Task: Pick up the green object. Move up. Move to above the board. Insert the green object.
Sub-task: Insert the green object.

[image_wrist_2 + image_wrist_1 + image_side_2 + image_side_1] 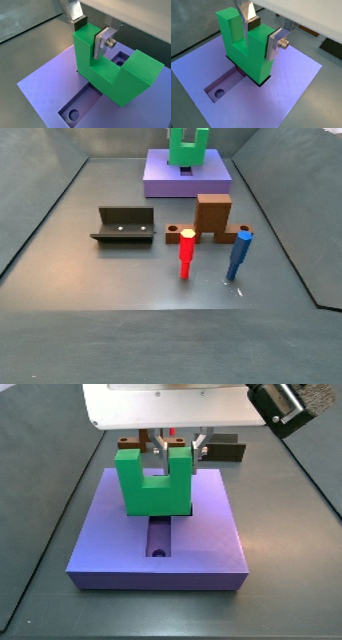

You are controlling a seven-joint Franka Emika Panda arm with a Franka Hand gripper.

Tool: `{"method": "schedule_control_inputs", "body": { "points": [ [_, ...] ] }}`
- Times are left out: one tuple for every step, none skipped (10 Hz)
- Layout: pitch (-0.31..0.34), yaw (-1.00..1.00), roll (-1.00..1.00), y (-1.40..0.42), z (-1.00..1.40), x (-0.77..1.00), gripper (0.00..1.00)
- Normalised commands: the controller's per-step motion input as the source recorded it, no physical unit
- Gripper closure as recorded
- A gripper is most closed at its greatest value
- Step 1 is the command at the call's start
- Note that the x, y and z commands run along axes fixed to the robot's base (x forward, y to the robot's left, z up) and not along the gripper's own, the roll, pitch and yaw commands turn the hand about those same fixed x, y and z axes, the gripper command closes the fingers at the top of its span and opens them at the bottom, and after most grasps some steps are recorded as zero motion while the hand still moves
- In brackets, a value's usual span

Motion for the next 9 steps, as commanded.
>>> {"method": "schedule_control_inputs", "body": {
  "points": [
    [0.044, -0.15, 0.14, -0.11, -0.14, 0.0, 1.0],
    [0.147, -0.2, 0.23, -0.1, -0.33, 0.0, 1.0],
    [0.249, -0.21, 0.32, -0.02, -0.25, 0.0, 1.0],
    [0.25, -0.18, 0.3, -0.04, -0.29, 0.0, 1.0],
    [0.256, -0.17, 0.25, -0.04, -0.39, 0.0, 1.0],
    [0.241, -0.23, 0.18, -0.01, -0.54, 0.09, 1.0],
    [0.243, -0.29, 0.14, -0.01, -0.57, 0.12, 1.0],
    [0.281, -0.26, 0.15, 0.0, -0.47, 0.1, 1.0],
    [0.0, 0.0, 0.0, 0.0, 0.0, 0.0, 1.0]
  ]
}}
